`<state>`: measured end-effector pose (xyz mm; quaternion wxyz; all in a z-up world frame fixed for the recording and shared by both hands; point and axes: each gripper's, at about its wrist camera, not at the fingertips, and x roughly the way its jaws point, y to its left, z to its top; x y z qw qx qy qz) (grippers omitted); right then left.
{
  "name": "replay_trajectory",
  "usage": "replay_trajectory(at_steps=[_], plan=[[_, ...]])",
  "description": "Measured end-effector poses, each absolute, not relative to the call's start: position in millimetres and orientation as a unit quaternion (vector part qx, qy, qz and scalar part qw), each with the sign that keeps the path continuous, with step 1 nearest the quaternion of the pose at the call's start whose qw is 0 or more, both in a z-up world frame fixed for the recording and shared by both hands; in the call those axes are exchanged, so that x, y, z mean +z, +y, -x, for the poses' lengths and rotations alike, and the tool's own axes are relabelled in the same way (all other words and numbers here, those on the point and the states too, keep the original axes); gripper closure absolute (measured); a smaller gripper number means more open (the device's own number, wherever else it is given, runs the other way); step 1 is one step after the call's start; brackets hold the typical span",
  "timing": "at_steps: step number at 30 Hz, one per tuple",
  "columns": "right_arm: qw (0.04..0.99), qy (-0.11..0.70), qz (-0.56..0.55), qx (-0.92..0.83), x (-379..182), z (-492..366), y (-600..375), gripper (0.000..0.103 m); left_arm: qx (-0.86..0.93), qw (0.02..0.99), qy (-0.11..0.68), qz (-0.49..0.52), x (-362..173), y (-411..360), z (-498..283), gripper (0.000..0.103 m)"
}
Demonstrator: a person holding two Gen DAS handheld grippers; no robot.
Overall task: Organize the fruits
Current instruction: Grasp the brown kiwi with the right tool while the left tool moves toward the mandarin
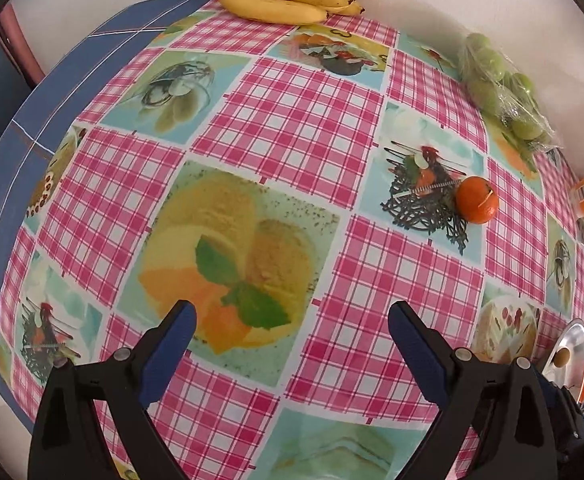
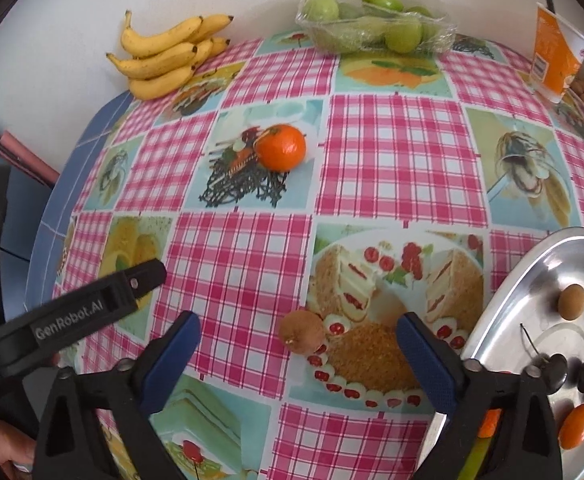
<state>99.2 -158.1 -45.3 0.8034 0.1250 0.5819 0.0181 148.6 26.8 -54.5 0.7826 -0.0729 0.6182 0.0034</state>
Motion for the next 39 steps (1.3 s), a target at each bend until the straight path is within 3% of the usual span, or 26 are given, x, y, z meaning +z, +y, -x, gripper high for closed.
replay_trajectory(at_steps=[2,10,16,22,39], plan=[[0.801,0.587,-0.118,0.022,-48.2,-99.1,-155.2,0.012,0.000,0.781,0.619,0.081,-56.5,26.0,-148.5,0.006],[0.792,0.600,-0.107,0.029,-55.6,-98.9,-148.2,0.047,0.014,0.774,0.623,0.115,-59.6,34.6,-144.5,0.007],[0.790,0.604,-0.102,0.028,-58.2,-99.8,-146.9,0.065,-0.010,0.773,0.623,0.119,-57.0,29.0,-144.3,0.007],[0.789,0.604,-0.112,0.021,-60.0,-100.6,-153.0,0.075,-0.026,0.781,0.615,0.108,-53.6,16.7,-149.8,0.007],[0.793,0.591,-0.146,-0.006,-43.1,-99.7,-180.3,0.075,-0.043,0.786,0.609,0.094,-44.0,-2.1,-159.1,0.011]])
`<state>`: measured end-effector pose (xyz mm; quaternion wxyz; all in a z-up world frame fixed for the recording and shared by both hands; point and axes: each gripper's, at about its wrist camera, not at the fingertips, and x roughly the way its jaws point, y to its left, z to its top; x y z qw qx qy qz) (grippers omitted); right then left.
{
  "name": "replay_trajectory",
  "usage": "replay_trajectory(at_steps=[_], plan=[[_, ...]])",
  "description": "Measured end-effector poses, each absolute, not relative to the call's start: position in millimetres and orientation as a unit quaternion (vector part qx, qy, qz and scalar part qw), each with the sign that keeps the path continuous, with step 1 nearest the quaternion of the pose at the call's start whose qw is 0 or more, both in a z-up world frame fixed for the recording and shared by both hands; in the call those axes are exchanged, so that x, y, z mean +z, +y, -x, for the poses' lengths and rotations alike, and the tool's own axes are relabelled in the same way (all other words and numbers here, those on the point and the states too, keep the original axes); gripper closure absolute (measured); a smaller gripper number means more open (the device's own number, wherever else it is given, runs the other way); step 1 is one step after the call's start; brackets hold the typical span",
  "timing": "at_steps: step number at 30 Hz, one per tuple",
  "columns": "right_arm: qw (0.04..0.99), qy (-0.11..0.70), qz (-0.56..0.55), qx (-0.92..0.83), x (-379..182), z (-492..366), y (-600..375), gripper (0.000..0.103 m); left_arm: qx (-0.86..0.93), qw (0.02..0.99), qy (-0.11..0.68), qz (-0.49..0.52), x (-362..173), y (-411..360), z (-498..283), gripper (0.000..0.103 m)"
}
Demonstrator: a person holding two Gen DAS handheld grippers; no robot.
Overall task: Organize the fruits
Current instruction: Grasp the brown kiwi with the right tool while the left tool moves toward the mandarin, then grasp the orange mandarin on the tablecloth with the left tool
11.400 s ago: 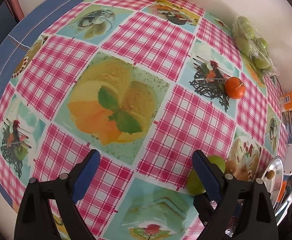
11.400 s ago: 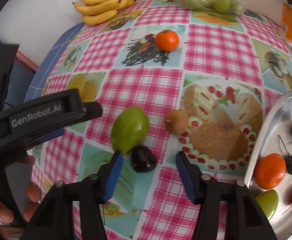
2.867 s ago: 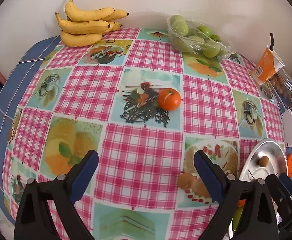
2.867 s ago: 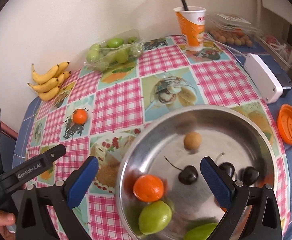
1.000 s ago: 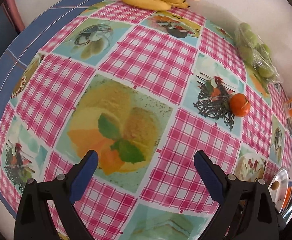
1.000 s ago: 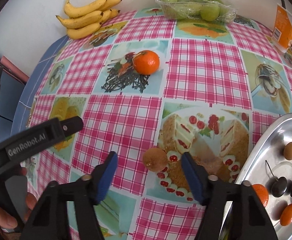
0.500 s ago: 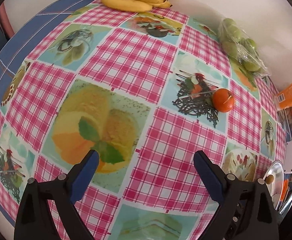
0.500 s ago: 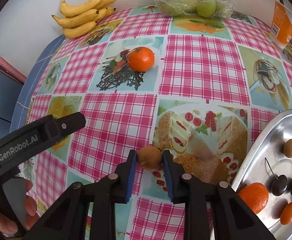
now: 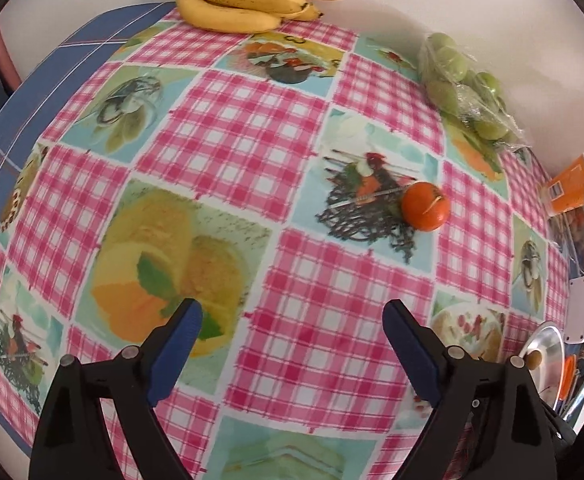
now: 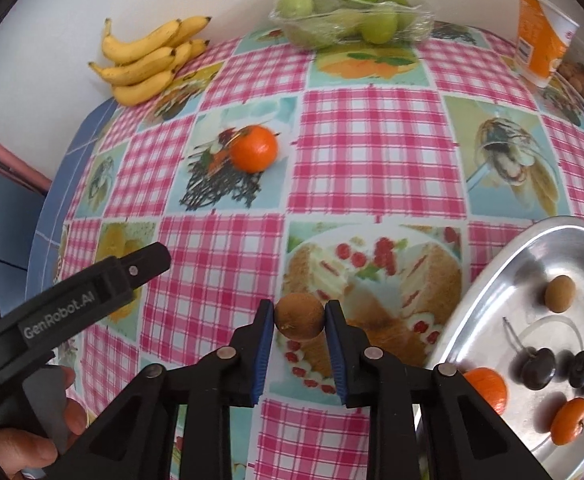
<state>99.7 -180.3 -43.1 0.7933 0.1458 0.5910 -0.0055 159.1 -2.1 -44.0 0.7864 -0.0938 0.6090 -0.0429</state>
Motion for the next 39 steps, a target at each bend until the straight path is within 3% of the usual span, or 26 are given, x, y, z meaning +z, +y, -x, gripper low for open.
replay_trajectory(at_steps=[39], plan=[[0.804,0.559,-0.184,-0.082,-34.3,-126.8,-268.4,0.075,-0.107,0.831,0.545,0.045,-25.7,-76.7,-210.9,0.004]])
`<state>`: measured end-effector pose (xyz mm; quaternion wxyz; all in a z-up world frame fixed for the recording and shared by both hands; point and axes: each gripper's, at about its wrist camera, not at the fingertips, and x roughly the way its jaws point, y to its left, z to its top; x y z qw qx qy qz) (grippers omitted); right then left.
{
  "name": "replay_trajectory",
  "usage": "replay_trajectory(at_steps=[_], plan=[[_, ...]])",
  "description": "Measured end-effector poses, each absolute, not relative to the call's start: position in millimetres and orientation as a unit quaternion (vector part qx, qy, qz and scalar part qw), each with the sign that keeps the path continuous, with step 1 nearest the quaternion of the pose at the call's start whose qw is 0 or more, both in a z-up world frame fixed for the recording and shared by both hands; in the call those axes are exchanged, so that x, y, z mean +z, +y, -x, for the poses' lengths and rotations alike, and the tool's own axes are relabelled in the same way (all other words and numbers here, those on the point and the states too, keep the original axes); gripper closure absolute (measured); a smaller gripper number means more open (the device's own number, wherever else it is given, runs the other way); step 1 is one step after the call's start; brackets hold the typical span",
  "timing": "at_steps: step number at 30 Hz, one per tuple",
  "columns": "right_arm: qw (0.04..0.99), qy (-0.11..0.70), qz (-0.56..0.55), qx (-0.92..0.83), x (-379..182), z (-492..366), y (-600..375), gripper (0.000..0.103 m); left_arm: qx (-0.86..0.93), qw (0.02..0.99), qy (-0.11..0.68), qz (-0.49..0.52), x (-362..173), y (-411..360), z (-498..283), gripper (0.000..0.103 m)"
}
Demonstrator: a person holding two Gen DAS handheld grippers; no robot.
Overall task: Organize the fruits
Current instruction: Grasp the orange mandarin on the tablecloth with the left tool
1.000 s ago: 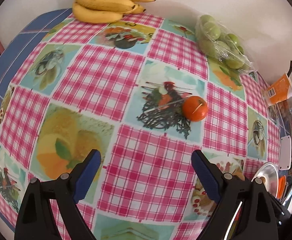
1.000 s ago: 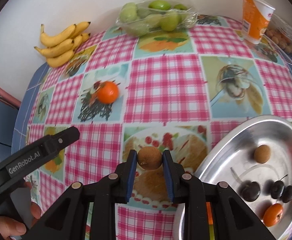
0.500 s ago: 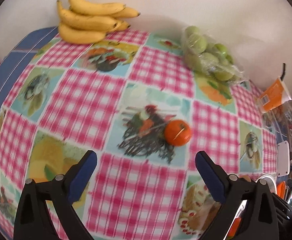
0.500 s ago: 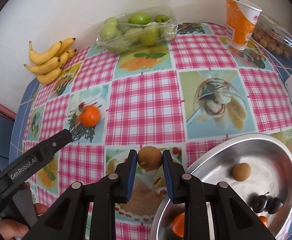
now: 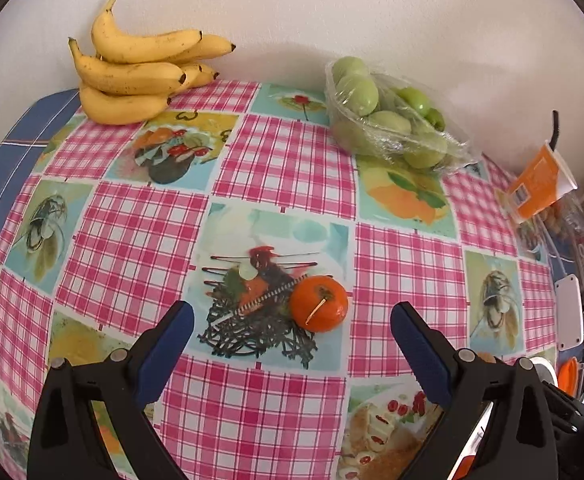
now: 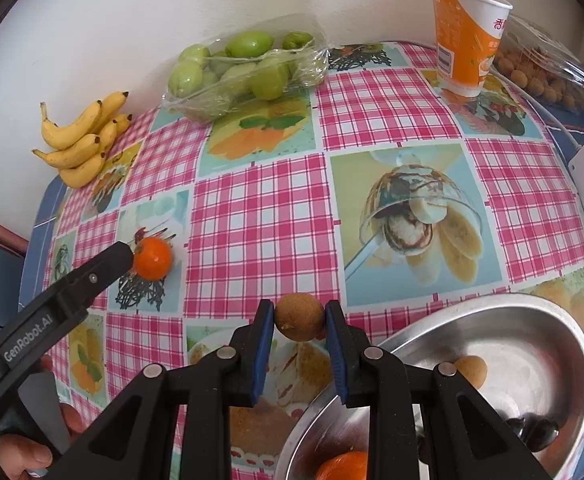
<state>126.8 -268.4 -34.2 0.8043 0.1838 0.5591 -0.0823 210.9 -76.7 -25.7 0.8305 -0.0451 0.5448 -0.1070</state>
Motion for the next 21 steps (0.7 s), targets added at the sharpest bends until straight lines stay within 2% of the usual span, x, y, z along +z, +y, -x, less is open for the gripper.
replay_trajectory(at_steps=[8,15,17,19,21], plan=[[0.803,0.558,-0.193,-0.084,-38.8,-130.6,-276.8,0.075,-0.107,0.809,0.571,0.085,-43.9,-73.7,-219.0,0.005],[0.804,0.556,-0.194,-0.081,-40.5,-134.3,-275.6,0.075,-0.120,0.813,0.561,0.095,-47.9,-76.0,-221.3,0.006],[0.804,0.557,-0.194,-0.080,-41.0,-134.8,-275.3,0.075,-0.126,0.814,0.560,0.089,-49.1,-79.3,-221.8,0.019],[0.804,0.556,-0.194,-0.081,-41.2,-134.8,-275.4,0.075,-0.128,0.813,0.560,0.088,-50.1,-80.5,-222.6,0.028],[0.804,0.556,-0.195,-0.081,-41.2,-135.0,-275.6,0.075,-0.128,0.815,0.558,0.091,-50.7,-79.4,-222.3,0.030]])
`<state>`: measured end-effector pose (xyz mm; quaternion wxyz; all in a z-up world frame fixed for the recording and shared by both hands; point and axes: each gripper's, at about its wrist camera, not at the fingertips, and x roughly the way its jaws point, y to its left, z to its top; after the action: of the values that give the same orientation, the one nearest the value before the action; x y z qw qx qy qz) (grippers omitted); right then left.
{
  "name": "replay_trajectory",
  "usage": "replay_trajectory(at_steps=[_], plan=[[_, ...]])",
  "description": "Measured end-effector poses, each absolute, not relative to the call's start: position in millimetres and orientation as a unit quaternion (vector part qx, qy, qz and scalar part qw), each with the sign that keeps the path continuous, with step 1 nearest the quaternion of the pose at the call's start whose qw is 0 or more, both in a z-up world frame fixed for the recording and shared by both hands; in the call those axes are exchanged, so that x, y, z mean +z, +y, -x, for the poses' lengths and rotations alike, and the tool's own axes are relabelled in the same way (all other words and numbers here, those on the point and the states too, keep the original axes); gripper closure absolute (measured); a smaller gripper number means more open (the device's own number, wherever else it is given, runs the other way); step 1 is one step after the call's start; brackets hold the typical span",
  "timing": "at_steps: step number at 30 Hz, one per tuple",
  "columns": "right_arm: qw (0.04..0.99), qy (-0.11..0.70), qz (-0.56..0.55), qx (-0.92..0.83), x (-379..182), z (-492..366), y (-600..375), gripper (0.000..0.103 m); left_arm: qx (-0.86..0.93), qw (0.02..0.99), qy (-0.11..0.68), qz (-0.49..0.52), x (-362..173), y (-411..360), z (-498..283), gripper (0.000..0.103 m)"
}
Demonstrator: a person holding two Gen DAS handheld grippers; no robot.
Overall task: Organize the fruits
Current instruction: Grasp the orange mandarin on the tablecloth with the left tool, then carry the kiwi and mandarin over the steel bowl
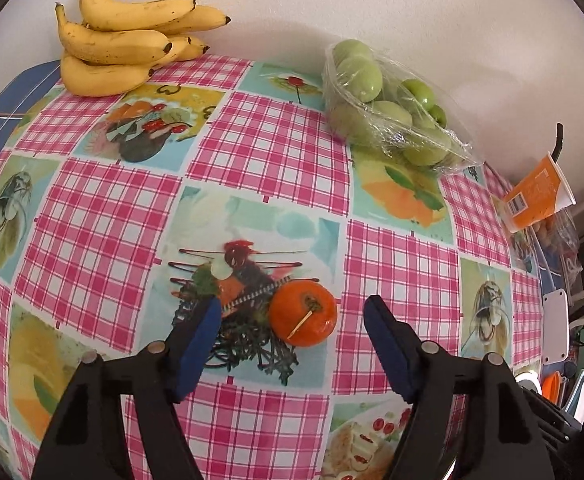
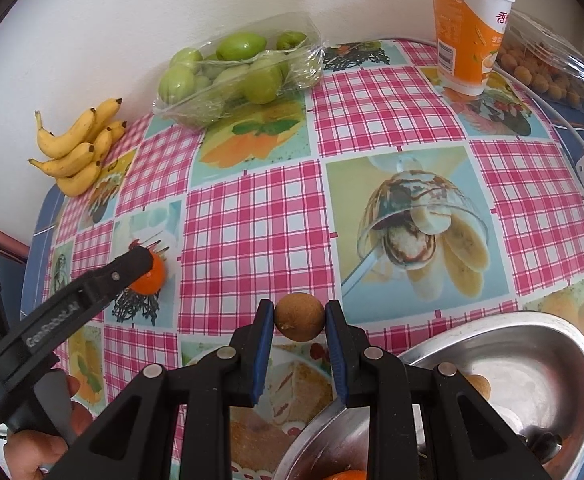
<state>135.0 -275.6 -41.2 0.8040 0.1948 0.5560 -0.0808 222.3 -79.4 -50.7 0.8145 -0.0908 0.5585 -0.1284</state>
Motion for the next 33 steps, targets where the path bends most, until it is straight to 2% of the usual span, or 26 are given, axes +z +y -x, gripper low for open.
replay_trajectory(at_steps=[2,6,10,33], plan=[[0.805,0.555,-0.194,-0.080,-40.6,-135.2,-275.3,0.075,-0.129,0.815,0.558,0.089,-51.4,-79.9,-222.1,0.037],[0.806,0.554,-0.194,-0.078,-39.4,-136.3,-274.1,0.075,-0.133,0.811,0.563,0.088,-55.9,-82.3,-221.7,0.040],[0.806,0.555,-0.193,-0.078,-39.3,-136.1,-274.4,0.075,-0.143,0.805,0.568,0.091,-61.1,-86.3,-221.9,0.064],[0.812,0.550,-0.182,-0.075,-17.8,-123.0,-263.8,0.075,-0.139,0.803,0.567,0.115,-30.6,-68.6,-197.9,0.065]])
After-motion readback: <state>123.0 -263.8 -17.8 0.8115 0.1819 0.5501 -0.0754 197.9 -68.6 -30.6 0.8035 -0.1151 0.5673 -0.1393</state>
